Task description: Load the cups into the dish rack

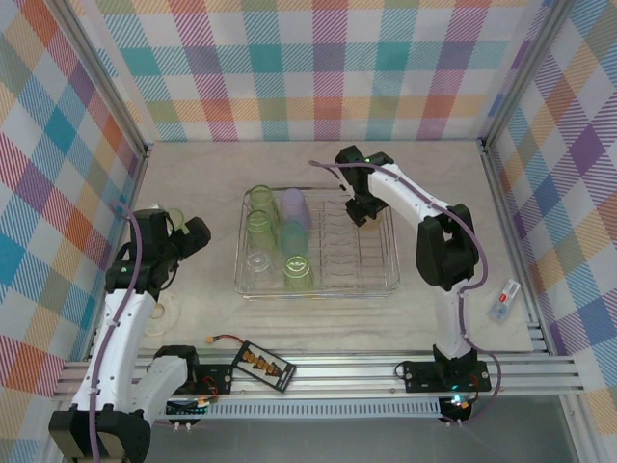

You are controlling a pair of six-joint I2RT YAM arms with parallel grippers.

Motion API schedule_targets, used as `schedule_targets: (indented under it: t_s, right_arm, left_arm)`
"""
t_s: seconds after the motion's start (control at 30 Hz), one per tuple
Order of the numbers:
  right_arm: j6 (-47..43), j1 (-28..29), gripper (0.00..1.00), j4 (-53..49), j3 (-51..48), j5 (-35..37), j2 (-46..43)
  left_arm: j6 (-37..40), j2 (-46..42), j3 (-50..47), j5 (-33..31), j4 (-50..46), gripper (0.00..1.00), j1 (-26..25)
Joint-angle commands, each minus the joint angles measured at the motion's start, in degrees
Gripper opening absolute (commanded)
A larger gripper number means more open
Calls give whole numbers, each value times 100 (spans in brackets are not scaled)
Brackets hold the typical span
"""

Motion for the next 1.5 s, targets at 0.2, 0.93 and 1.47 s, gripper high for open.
schedule_targets:
  t_s: [0.2, 0.93, 1.47]
  right_arm:
    - [-121, -2, 81, -26, 82, -194, 24]
    - [1065, -2, 86, -859, 863, -1414, -1236]
    - [1587, -19, 84, 627, -1052, -1767, -3558]
  left_arm:
    - [-239, -393, -131, -559, -513, 100, 74]
    - [43, 1632, 1477, -690, -1535, 99, 94]
    - [1146, 4922, 3689, -126, -1708, 79, 713]
